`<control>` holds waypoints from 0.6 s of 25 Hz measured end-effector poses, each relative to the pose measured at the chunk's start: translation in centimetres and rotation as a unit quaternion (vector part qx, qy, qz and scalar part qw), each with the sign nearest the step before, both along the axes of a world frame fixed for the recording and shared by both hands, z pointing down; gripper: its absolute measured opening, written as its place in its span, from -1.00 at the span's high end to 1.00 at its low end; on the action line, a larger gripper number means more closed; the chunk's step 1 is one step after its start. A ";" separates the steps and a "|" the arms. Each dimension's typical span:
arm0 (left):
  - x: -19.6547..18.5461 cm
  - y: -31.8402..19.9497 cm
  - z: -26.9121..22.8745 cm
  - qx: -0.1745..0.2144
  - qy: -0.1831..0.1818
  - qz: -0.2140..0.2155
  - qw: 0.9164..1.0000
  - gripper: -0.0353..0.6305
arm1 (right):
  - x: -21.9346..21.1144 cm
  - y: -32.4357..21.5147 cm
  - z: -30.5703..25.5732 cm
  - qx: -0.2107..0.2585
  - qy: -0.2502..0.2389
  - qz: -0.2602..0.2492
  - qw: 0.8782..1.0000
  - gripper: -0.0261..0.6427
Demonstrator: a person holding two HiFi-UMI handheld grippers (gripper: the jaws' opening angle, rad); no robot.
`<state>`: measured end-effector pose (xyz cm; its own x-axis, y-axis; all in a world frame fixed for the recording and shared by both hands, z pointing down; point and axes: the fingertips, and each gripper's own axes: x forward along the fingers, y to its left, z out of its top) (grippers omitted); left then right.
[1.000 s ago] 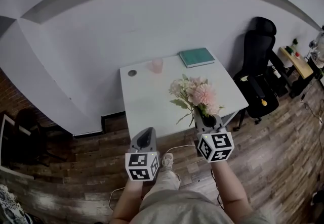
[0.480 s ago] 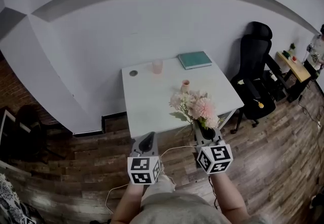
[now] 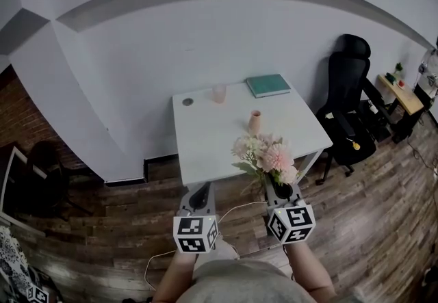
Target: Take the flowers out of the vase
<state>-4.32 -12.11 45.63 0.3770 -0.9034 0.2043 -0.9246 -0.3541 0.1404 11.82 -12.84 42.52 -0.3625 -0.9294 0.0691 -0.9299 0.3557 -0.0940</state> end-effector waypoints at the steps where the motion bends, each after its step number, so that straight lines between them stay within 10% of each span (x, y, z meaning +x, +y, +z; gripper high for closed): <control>1: 0.0 0.0 0.0 0.000 0.000 0.000 1.000 0.87 | 0.0 0.1 0.0 0.000 -0.002 0.000 1.000 0.82; 15: 0.3 0.2 -0.2 -0.003 -0.001 -0.008 1.000 0.87 | -0.3 0.2 -0.4 0.000 -0.007 -0.015 1.000 0.83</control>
